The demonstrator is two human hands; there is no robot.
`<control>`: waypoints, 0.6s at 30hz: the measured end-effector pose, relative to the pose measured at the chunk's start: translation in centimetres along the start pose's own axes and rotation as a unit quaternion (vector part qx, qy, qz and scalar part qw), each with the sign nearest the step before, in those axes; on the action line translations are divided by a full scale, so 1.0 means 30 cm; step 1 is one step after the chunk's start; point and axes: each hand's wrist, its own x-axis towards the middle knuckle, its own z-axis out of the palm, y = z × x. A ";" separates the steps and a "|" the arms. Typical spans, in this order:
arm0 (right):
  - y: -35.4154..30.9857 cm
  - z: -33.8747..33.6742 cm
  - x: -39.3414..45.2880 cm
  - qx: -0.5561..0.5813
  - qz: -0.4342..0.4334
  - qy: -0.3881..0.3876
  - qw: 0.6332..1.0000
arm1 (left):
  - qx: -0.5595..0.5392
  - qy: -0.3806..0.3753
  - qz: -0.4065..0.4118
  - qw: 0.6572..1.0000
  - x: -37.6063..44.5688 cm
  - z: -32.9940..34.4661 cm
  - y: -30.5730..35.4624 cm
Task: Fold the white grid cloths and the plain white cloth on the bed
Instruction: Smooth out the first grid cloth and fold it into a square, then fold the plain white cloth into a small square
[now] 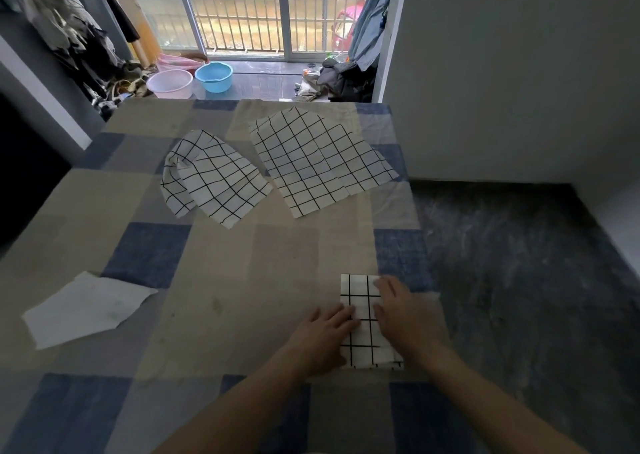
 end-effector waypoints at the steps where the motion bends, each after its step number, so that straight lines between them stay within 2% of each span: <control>1: -0.020 0.019 -0.004 0.022 -0.039 -0.008 0.999 | 0.003 -0.001 0.003 1.000 -0.005 0.002 0.001; 4: -0.056 0.092 -0.013 0.059 -0.081 -0.079 0.992 | 0.006 0.013 0.003 1.000 -0.015 0.003 0.008; 7: -0.037 0.145 -0.011 0.039 -0.077 -0.133 0.987 | -0.014 0.020 -0.028 0.999 -0.035 0.011 0.011; 12: 0.035 0.167 -0.056 -0.020 -0.018 -0.147 0.989 | -0.072 0.001 -0.071 0.995 -0.090 0.028 -0.027; 18: 0.027 0.122 -0.054 -0.011 0.011 -0.137 0.991 | -0.059 0.009 -0.075 0.995 -0.130 0.061 -0.061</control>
